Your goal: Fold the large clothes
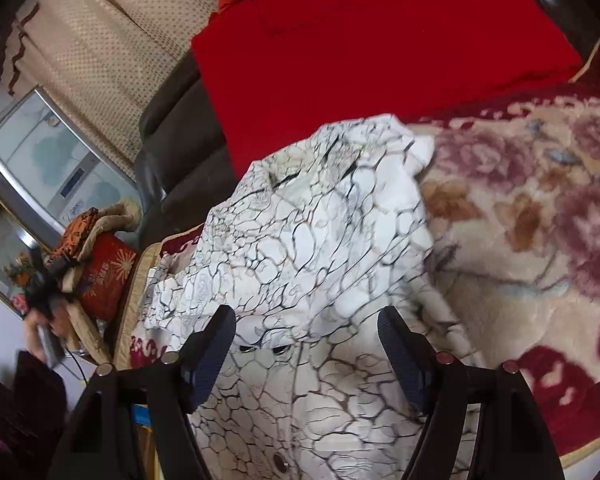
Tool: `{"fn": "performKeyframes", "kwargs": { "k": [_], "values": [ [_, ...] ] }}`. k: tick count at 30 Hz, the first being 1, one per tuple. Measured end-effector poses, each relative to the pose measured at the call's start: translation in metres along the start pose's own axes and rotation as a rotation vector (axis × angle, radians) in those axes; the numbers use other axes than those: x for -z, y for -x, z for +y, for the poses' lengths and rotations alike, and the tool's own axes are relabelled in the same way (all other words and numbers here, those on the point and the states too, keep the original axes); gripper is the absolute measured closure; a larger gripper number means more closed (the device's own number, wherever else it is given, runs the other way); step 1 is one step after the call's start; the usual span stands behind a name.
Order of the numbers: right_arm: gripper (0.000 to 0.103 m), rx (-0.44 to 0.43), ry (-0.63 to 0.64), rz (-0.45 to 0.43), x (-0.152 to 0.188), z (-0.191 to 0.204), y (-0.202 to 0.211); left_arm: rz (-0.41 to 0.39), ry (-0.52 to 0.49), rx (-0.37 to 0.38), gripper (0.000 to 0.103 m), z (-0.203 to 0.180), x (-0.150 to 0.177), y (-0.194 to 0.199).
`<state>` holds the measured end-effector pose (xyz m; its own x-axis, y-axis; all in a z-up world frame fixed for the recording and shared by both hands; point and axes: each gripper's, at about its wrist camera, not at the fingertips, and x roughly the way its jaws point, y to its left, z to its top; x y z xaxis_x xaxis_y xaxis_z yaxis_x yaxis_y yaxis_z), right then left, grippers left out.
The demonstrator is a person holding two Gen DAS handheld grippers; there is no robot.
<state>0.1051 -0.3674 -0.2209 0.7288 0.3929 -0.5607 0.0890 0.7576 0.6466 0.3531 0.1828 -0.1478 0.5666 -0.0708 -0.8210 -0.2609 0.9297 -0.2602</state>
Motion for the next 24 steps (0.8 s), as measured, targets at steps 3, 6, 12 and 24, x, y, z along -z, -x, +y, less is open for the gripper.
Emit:
{"fn": "performKeyframes", "kwargs": {
  "k": [3, 6, 12, 24],
  "values": [
    [0.026, 0.003, 0.032, 0.019, 0.004, 0.016, -0.013, 0.035, 0.039, 0.002, 0.018, 0.014, 0.0, -0.019],
    [0.026, 0.005, 0.056, 0.021, 0.006, 0.027, -0.017, 0.103, 0.052, 0.006, 0.017, 0.012, 0.005, -0.049],
    [0.026, 0.053, 0.075, 0.008, 0.005, 0.034, -0.011, 0.156, -0.012, -0.033, 0.017, -0.022, 0.014, -0.099],
    [0.026, 0.092, -0.007, -0.008, -0.005, 0.002, -0.013, 0.228, -0.15, -0.335, 0.039, -0.034, 0.02, -0.171]
  ]
}}
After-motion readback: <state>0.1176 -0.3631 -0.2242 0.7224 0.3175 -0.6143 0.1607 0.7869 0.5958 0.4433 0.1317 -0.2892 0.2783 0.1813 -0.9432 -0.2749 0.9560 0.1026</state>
